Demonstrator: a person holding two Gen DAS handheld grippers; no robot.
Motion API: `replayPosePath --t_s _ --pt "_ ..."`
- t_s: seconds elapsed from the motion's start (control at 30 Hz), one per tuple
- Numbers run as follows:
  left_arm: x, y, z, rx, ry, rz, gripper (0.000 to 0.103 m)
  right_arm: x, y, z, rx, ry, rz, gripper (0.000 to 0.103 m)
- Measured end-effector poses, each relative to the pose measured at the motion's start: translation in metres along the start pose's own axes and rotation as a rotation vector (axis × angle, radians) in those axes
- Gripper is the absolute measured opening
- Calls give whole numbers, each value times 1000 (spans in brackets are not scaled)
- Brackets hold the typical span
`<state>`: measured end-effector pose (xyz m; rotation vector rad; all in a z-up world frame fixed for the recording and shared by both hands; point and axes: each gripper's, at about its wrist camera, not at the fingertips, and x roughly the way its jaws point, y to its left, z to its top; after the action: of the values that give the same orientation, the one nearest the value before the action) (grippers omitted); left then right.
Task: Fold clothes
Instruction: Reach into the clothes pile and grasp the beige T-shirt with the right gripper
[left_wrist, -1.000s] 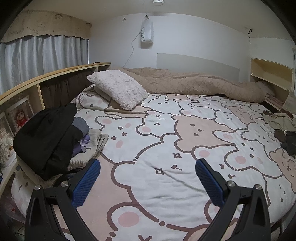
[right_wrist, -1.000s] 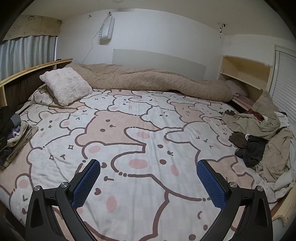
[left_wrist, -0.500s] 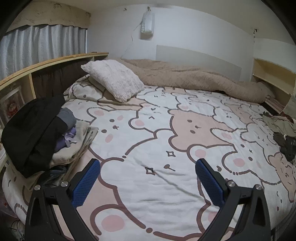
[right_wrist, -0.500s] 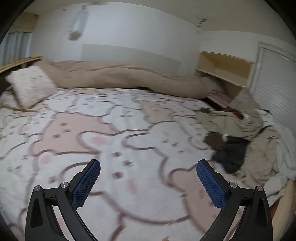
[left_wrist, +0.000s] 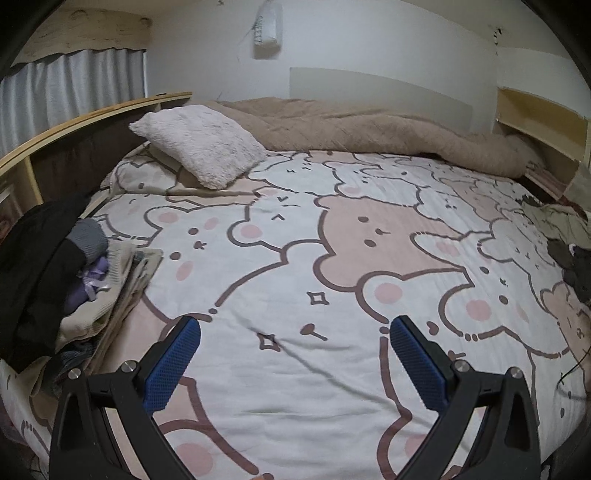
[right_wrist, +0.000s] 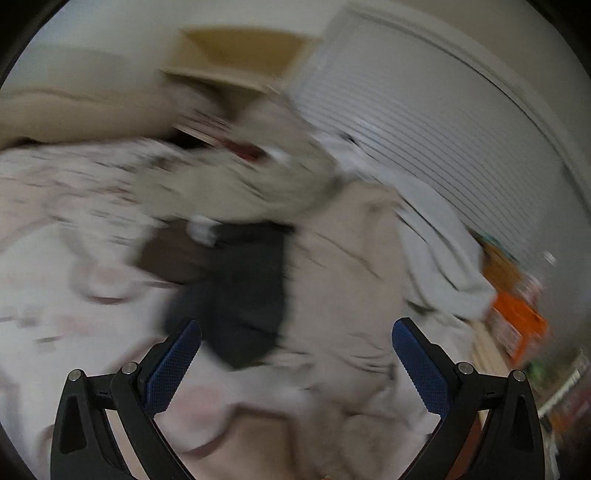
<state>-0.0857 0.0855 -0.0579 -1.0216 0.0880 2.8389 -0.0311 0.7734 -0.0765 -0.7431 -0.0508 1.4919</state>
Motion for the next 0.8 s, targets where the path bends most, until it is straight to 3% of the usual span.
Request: replayPosePath --t_s 0.2,0.3,0.37,0.43,0.5,0.6,0.73,0.8 --pt "8 -1 0 12 26 6 103 97 -28 -28 97 253 -102 90" --pt "11 -3 0 15 37 8 103 133 -36 -47 114 360 -100 84" --pt "11 -5 0 24 39 8 103 151 -38 -62 135 443 -49 81" --pt "11 -6 0 31 38 6 103 155 -38 -67 146 442 -9 75" --pt "10 -7 0 38 39 4 103 151 -39 -66 155 421 31 41" --pt "9 -6 0 36 37 -7 103 143 -47 -61 223 399 95 15" --pt "2 -4 2 31 21 -19 103 114 -72 -48 399 341 242 12" --pt "-3 -3 4 29 9 -23 103 86 -80 -35 422 266 333 12"
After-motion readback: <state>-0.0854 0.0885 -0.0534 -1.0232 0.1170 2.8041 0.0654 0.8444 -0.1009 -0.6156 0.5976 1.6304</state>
